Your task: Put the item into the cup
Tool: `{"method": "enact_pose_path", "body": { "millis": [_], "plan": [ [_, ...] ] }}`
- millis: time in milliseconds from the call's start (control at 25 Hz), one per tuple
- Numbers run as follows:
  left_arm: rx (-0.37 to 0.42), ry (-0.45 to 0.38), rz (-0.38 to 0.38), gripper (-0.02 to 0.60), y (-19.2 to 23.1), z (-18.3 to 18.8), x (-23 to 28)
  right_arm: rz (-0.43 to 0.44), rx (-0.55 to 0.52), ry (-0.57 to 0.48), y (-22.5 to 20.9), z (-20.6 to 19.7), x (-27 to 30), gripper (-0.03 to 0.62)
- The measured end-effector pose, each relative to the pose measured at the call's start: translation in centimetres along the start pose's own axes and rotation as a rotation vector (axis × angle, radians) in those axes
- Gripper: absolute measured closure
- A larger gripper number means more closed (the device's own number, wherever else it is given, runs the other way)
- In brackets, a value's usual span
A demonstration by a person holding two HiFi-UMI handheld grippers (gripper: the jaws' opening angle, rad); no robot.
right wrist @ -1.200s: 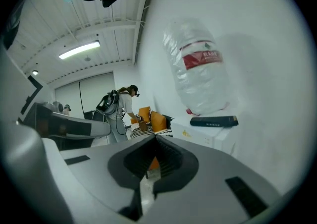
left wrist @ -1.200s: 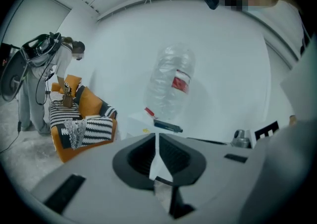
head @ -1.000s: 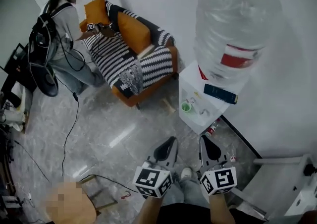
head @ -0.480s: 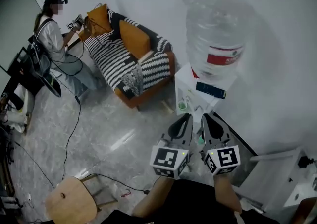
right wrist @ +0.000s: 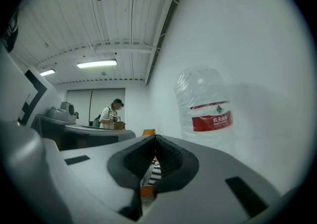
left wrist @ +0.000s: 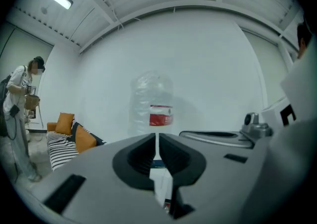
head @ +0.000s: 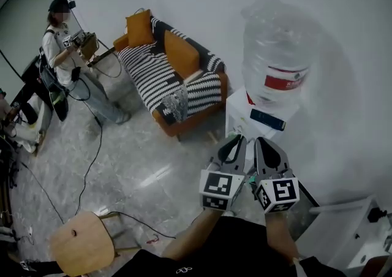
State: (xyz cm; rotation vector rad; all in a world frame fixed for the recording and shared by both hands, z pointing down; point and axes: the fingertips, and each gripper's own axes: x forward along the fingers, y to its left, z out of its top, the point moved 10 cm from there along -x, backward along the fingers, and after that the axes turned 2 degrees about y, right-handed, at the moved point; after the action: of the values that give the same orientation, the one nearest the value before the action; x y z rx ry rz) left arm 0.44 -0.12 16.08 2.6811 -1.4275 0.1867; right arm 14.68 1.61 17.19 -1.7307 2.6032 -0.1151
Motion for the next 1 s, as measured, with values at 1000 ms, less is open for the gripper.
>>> {"method": "enact_pose_path", "body": {
  "millis": [1000],
  "plan": [
    [0.040,-0.034,-0.034,0.568,0.4,0.4,1.2,0.015,-0.030,-0.021,-0.6,0.8,1.1,0.583]
  ]
}}
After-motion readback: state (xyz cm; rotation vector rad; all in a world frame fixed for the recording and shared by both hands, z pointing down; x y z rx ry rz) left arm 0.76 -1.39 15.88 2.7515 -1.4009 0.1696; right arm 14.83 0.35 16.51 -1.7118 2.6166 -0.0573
